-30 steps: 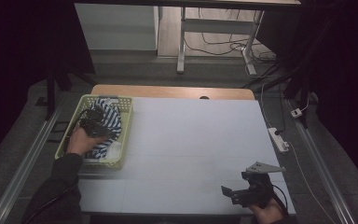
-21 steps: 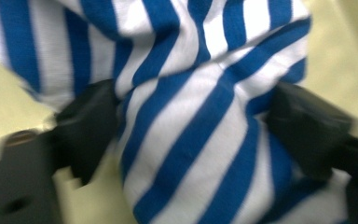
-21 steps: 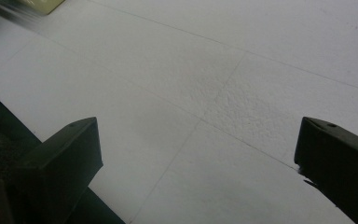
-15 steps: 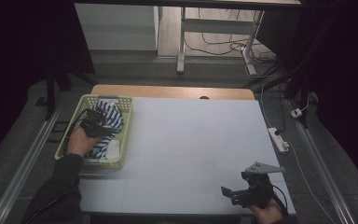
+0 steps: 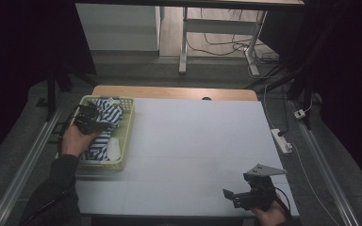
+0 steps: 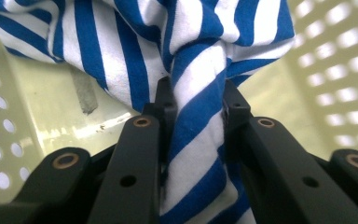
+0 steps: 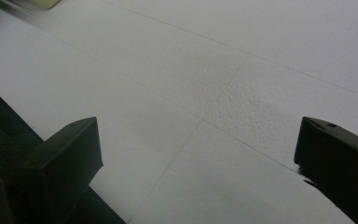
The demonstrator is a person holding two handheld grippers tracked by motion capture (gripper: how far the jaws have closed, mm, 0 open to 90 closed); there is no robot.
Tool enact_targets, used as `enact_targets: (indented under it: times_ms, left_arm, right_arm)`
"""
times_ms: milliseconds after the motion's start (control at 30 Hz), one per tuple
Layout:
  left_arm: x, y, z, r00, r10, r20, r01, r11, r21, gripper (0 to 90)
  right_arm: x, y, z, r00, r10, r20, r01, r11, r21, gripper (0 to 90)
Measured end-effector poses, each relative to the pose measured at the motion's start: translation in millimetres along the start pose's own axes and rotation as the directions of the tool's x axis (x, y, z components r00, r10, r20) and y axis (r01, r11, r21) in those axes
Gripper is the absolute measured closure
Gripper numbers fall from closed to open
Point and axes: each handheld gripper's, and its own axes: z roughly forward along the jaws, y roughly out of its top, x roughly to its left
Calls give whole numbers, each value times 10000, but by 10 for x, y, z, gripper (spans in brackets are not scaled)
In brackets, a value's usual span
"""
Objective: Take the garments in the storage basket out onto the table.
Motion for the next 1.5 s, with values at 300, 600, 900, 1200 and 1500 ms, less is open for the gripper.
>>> enact_targets:
  times_ms: [300, 600, 900, 1200, 1500]
  left_arm:
    - [-17, 37, -365, 9993, 6, 375, 32, 9951, -989, 742]
    - [-115, 87, -636, 9982, 352, 480, -262, 9840, -1760, 742]
    - [-197, 112, -926, 9967, 538, 601, -373, 9680, -2480, 741]
    - [-326, 185, -1118, 9928, 915, 777, -666, 9584, -2774, 741]
    - [-500, 345, -1290, 9867, 1437, 757, -1177, 9538, -2765, 741]
  right_arm:
    - [4, 1, 0, 10000, -31, 10, 31, 10000, 10, 4]
    - [8, 1, 1, 10000, -55, 8, 55, 10000, 6, 4]
    - [8, 0, 1, 10000, -50, 6, 50, 10000, -1, 4]
    - [-7, 0, -4, 9997, 122, 194, -122, 9999, -24, 4]
    - [-3, -1, 0, 9999, 76, 66, -75, 10000, -32, 4]
